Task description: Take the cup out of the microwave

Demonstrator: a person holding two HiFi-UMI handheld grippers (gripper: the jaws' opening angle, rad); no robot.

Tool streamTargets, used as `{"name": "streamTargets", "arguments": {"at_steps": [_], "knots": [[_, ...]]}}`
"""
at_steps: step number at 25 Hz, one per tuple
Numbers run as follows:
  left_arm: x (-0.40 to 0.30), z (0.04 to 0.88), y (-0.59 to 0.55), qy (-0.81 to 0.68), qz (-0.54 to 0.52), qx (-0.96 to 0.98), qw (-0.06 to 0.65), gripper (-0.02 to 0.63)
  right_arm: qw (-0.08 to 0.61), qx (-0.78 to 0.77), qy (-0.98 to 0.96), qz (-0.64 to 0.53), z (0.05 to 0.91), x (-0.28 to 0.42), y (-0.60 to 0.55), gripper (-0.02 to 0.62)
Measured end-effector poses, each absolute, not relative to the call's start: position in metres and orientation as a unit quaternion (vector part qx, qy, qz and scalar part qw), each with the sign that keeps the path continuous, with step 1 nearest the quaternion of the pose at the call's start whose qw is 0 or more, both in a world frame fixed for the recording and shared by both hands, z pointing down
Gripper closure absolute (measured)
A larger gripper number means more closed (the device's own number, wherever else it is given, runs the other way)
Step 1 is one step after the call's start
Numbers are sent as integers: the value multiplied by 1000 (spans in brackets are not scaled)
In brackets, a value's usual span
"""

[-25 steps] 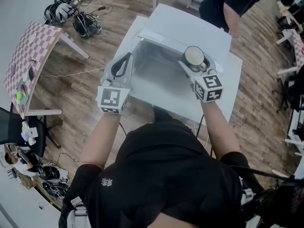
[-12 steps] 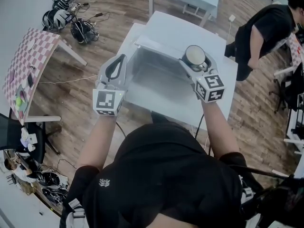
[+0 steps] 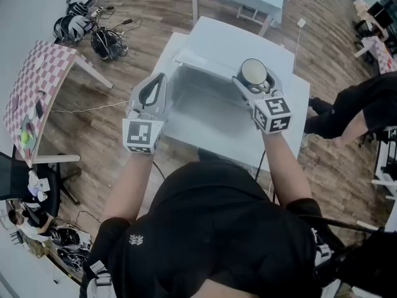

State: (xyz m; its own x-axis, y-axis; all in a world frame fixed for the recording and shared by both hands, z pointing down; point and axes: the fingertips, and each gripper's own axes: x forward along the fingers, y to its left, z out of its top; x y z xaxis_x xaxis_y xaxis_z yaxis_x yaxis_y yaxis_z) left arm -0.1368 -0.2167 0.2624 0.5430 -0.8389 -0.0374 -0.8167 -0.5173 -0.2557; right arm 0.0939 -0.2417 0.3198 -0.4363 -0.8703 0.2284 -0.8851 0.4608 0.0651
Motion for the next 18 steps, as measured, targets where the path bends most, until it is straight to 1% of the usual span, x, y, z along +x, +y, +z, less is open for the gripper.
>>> {"name": "streamTargets", "arguments": {"at_steps": [18], "knots": [[-129, 258, -218, 470, -39, -873, 126, 603, 103, 532, -840, 27, 317, 104, -242, 202]]}}
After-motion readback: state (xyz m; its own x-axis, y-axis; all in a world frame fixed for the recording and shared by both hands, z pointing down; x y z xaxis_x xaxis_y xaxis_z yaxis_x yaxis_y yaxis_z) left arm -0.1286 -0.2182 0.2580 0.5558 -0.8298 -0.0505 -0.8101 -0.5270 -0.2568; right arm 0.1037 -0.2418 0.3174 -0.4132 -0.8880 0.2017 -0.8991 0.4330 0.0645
